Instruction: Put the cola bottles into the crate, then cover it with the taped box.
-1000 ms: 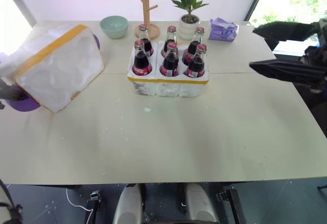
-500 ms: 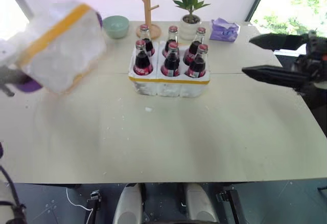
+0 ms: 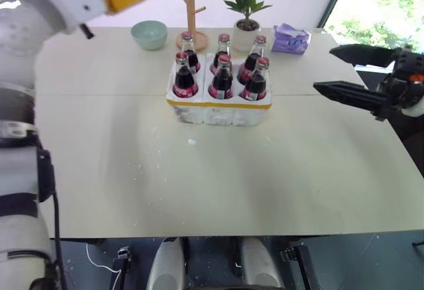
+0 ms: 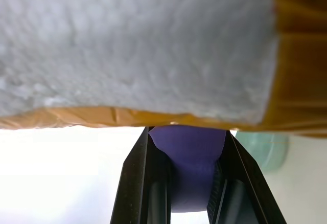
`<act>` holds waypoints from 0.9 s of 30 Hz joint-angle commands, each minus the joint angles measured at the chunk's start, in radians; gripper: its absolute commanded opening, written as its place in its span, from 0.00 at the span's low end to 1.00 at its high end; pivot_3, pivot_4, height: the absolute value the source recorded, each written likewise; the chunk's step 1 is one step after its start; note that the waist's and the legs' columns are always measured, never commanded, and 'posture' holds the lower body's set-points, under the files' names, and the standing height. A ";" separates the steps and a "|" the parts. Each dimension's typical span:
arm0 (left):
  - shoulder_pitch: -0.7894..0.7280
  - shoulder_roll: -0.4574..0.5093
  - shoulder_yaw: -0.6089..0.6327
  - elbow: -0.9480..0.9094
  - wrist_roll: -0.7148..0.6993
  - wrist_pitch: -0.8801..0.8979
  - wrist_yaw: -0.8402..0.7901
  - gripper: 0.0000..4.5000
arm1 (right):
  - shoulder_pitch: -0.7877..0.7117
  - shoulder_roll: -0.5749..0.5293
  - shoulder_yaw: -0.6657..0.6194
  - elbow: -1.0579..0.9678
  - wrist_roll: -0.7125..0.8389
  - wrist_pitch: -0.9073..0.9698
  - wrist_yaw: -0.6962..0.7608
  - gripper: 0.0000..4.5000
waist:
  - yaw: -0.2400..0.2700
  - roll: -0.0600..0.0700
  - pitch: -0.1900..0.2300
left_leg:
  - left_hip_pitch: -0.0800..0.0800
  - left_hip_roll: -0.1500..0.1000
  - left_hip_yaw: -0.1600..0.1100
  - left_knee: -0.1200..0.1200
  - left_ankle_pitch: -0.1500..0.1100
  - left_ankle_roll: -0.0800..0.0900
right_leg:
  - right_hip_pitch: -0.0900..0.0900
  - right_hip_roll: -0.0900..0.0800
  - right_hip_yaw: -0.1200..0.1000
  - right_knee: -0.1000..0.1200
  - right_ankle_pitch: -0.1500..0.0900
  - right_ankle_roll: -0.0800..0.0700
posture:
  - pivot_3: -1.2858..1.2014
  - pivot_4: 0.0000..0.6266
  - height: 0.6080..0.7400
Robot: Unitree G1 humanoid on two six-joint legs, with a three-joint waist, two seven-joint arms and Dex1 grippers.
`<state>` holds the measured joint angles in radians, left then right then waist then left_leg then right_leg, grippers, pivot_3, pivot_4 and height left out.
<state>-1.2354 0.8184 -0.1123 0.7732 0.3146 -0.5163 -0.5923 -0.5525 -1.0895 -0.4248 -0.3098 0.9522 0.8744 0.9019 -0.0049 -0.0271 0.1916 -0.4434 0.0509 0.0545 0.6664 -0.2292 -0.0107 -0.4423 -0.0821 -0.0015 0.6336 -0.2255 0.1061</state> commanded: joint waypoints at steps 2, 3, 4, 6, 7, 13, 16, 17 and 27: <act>0.009 -0.015 -0.028 -0.039 0.031 -0.018 0.024 0.06 | 0.019 0.007 -0.066 -0.041 0.032 -0.002 -0.026 1.00 | -0.007 0.000 0.000 | 0.000 0.000 0.000 0.000 0.000 0.000 | 0.000 0.000 0.000 0.000 0.000 0.000 | 0.52 0.24 1.00; 0.013 -0.009 -0.056 -0.039 0.083 -0.030 0.058 0.06 | 0.027 0.009 -0.074 -0.046 0.037 0.001 -0.033 1.00 | -0.009 0.000 0.000 | 0.000 0.000 0.000 0.000 0.000 0.000 | 0.000 0.000 0.000 0.000 0.000 0.000 | 0.52 0.24 1.00; 0.015 -0.004 -0.075 -0.036 0.121 -0.039 0.083 0.06 | 0.033 0.010 -0.078 -0.051 0.041 0.003 -0.040 1.00 | -0.009 0.000 0.000 | 0.001 0.000 0.000 0.000 0.000 0.000 | 0.000 0.000 0.000 0.000 0.000 0.000 | 0.52 0.24 1.00; 0.052 0.013 -0.162 -0.069 0.297 -0.075 0.218 0.06 | 0.059 0.016 -0.108 -0.065 0.055 0.008 -0.053 1.00 | -0.006 0.000 0.000 | 0.001 0.000 0.000 0.000 0.000 0.000 | 0.000 0.001 0.000 0.001 0.000 0.000 | 0.52 0.24 1.00; 0.070 0.014 -0.183 -0.086 0.346 -0.068 0.262 0.06 | 0.066 0.020 -0.117 -0.069 0.062 0.011 -0.064 1.00 | -0.005 0.001 -0.001 | 0.001 0.000 0.000 0.000 0.000 0.000 | 0.000 0.001 0.000 0.001 0.000 0.000 | 0.52 0.24 1.00; 0.140 0.000 -0.211 -0.188 0.440 -0.020 0.342 0.06 | 0.093 0.033 -0.135 -0.088 0.085 0.011 -0.104 1.00 | 0.001 0.001 0.000 | 0.000 0.000 0.000 0.001 0.000 0.000 | 0.001 0.000 0.001 0.000 0.000 0.000 | 0.52 0.24 1.00; 0.164 -0.004 -0.221 -0.221 0.472 -0.012 0.373 0.06 | 0.090 0.036 -0.131 -0.085 0.090 0.007 -0.116 1.00 | 0.005 0.001 0.000 | 0.000 0.000 0.000 0.001 0.000 0.000 | 0.001 0.000 0.001 0.000 0.000 0.000 | 0.52 0.24 1.00; 0.173 -0.009 -0.224 -0.228 0.474 -0.017 0.379 0.06 | 0.088 0.039 -0.128 -0.084 0.093 0.005 -0.119 1.00 | 0.007 0.001 0.000 | 0.001 0.000 0.000 0.001 0.000 0.000 | 0.001 0.000 0.001 0.000 0.000 0.000 | 0.52 0.24 1.00; 0.313 0.027 -0.190 -0.311 0.442 -0.036 0.382 0.82 | 0.069 0.056 -0.096 -0.073 0.113 0.001 -0.138 1.00 | 0.017 0.001 -0.001 | 0.001 0.000 0.000 0.001 0.000 0.000 | 0.001 0.000 0.001 0.000 0.000 0.000 | 0.52 0.24 1.00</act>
<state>-0.9251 0.8198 -0.3412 0.5150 0.7926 -0.5438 -0.2085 -0.4637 -1.0350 -0.5057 -0.3773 1.0451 0.8879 0.7640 0.0120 -0.0262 0.1911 -0.4426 0.0510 0.0543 0.6670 -0.2292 -0.0106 -0.4414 -0.0818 -0.0006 0.6340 -0.2253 0.1064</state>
